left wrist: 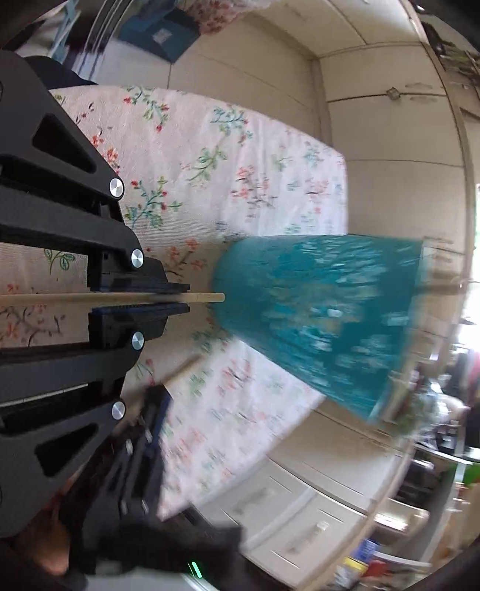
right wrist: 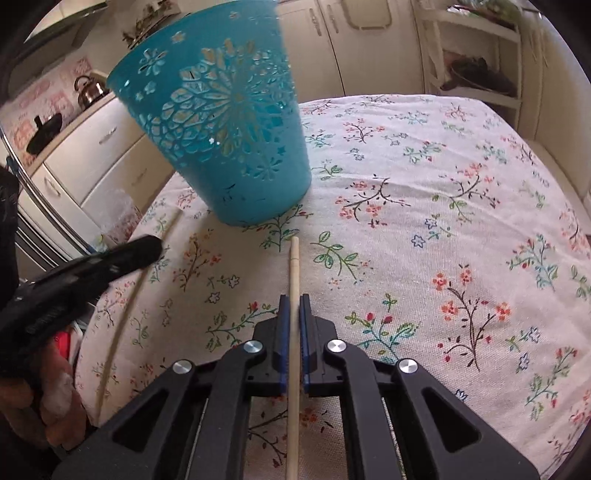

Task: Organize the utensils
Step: 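Lift the stick with the left tool and carry it over the teal basket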

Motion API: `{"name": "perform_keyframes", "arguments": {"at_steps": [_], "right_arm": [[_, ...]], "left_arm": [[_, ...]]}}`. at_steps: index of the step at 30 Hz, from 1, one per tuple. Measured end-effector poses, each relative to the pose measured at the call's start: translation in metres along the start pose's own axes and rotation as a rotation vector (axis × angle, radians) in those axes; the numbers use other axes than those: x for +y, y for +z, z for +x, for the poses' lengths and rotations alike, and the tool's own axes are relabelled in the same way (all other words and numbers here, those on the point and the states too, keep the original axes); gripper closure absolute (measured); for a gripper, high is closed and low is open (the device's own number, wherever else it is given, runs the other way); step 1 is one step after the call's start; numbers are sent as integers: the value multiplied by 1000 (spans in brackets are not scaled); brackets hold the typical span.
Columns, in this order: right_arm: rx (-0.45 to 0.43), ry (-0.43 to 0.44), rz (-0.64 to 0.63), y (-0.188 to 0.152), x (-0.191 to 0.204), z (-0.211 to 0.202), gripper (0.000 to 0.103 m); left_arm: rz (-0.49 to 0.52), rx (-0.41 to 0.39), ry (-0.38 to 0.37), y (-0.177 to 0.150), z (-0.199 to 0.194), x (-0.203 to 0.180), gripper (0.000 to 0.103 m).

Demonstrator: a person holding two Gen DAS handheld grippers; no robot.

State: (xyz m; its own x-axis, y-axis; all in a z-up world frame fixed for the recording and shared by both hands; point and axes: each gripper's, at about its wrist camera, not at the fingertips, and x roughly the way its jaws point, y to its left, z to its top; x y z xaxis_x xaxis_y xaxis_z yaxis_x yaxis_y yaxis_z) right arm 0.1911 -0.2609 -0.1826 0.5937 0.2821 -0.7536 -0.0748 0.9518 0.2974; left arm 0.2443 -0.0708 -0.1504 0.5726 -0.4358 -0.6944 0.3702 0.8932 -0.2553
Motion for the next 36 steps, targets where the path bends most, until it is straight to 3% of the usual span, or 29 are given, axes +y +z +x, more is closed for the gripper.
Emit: {"name": "perform_keyframes", "arguments": {"at_steps": [7,15,36], "right_arm": [[-11,10,14,-2,1,-1,97],[-15,10,17,-5,0,-2,97],[-17,5,11,-5,0,-3,97]], "left_arm": [[-52,-161,-53,27,-53,-1,98],[-30,-300,-67,60,-95,-16,98],[-31,-469,-36,122,-117,-32,98]]}}
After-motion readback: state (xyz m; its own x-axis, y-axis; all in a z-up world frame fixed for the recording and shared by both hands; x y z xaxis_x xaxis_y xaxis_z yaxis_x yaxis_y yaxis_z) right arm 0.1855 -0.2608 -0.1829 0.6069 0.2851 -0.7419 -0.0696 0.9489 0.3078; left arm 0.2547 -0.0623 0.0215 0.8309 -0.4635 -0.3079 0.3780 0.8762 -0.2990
